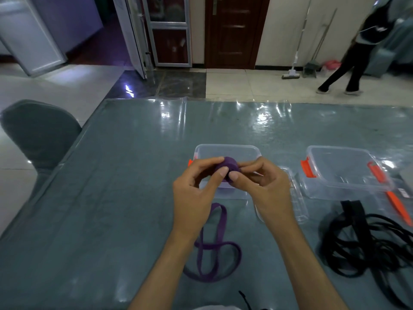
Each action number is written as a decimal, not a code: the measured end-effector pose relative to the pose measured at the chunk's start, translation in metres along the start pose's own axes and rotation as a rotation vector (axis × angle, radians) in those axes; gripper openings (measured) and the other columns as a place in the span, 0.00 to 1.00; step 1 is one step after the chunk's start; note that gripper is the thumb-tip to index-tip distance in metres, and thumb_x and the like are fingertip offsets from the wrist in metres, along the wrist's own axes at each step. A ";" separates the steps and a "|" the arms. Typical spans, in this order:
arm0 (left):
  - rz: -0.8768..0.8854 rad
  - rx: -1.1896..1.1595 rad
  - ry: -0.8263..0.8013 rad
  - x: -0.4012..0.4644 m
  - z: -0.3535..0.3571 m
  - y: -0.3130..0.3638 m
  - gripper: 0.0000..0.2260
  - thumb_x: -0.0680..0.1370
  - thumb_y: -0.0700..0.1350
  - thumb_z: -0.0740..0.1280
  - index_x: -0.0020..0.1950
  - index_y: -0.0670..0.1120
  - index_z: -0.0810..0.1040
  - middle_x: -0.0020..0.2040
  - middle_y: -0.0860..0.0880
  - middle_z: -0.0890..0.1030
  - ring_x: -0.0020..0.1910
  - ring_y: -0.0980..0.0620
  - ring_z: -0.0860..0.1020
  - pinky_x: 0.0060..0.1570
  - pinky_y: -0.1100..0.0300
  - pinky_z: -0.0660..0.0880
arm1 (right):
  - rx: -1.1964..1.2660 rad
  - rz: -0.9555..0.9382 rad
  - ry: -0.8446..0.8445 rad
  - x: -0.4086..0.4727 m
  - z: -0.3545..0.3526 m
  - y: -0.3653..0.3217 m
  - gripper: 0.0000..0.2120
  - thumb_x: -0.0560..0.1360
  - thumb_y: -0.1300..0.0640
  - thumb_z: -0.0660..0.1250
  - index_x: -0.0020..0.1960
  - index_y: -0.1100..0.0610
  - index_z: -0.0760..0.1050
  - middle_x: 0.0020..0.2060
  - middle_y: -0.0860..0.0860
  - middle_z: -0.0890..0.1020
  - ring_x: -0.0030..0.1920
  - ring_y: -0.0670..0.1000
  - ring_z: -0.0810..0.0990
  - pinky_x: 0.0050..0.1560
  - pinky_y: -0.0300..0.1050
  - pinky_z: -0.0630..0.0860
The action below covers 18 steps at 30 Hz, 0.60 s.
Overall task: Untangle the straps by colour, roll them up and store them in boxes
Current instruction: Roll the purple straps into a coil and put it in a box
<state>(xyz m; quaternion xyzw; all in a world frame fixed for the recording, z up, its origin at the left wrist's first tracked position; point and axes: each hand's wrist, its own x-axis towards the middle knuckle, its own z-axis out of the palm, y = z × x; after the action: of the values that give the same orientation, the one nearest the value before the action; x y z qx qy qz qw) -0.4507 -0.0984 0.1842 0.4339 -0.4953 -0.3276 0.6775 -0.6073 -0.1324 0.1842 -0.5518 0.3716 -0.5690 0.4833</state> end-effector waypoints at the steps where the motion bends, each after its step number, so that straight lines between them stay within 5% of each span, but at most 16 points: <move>1: -0.007 -0.036 0.028 -0.002 -0.001 -0.001 0.08 0.79 0.40 0.76 0.56 0.49 0.87 0.54 0.52 0.89 0.56 0.51 0.87 0.57 0.64 0.80 | 0.001 -0.002 0.006 -0.001 0.002 -0.002 0.11 0.70 0.53 0.83 0.49 0.51 0.84 0.49 0.56 0.89 0.51 0.61 0.89 0.55 0.69 0.84; 4: -0.021 -0.085 0.022 -0.006 -0.005 -0.002 0.10 0.77 0.44 0.77 0.57 0.54 0.88 0.58 0.53 0.87 0.60 0.50 0.86 0.61 0.62 0.80 | 0.030 -0.030 0.040 -0.008 0.011 -0.003 0.13 0.72 0.55 0.81 0.56 0.50 0.85 0.52 0.56 0.89 0.52 0.61 0.89 0.54 0.63 0.86; 12: 0.002 0.077 -0.140 -0.008 -0.018 -0.009 0.13 0.80 0.40 0.74 0.63 0.52 0.86 0.59 0.52 0.85 0.63 0.48 0.82 0.64 0.60 0.79 | 0.004 0.040 0.055 -0.012 0.007 -0.001 0.07 0.72 0.60 0.81 0.45 0.59 0.83 0.48 0.60 0.89 0.52 0.64 0.88 0.58 0.71 0.82; 18: -0.114 -0.114 -0.172 -0.001 -0.017 0.002 0.14 0.77 0.40 0.78 0.58 0.56 0.86 0.56 0.51 0.88 0.58 0.50 0.87 0.58 0.61 0.81 | -0.052 -0.066 0.057 -0.008 0.008 -0.017 0.11 0.75 0.60 0.79 0.55 0.50 0.85 0.51 0.54 0.89 0.53 0.57 0.89 0.56 0.58 0.86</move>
<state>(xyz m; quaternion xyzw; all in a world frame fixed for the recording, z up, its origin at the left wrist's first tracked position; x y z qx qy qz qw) -0.4342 -0.0922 0.1838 0.3924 -0.5068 -0.4290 0.6365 -0.6026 -0.1196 0.1991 -0.5597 0.3814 -0.5905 0.4389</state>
